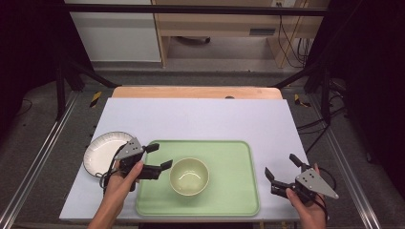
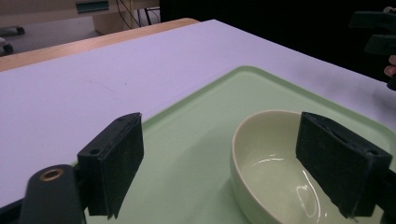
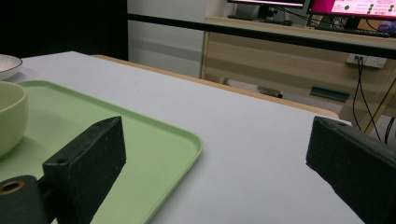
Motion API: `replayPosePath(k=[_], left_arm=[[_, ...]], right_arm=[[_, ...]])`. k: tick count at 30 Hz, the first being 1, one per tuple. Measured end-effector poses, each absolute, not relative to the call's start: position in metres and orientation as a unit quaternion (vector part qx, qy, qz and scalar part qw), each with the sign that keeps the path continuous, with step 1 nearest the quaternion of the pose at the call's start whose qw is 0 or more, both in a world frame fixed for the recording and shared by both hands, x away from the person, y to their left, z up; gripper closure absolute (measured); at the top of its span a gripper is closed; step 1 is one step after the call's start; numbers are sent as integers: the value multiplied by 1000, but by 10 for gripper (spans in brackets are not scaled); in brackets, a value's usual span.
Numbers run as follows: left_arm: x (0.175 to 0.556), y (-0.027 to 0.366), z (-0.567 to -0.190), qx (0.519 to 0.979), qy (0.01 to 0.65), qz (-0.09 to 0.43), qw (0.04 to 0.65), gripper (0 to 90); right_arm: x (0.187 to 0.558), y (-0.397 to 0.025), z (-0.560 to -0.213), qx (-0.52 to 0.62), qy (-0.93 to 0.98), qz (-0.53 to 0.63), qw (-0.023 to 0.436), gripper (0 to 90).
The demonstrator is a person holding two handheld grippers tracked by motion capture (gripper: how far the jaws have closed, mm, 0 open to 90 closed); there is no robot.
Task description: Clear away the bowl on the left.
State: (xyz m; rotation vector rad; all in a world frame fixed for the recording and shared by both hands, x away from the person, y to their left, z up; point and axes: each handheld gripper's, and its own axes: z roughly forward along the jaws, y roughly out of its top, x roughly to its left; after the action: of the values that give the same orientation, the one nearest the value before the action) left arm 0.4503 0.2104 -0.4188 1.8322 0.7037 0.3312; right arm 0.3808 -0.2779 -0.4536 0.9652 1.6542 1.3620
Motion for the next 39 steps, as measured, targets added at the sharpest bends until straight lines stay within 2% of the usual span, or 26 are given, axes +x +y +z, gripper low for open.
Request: replayPosePath(k=[19,39], left_arm=[[452,249,-419,751,301,166,564,56],[454,288,-428,729,296,203,582,45]], right_arm=[[380,-278,-453,381,647,535,387,47],[381,-278,-454,384,643,538,386,43]])
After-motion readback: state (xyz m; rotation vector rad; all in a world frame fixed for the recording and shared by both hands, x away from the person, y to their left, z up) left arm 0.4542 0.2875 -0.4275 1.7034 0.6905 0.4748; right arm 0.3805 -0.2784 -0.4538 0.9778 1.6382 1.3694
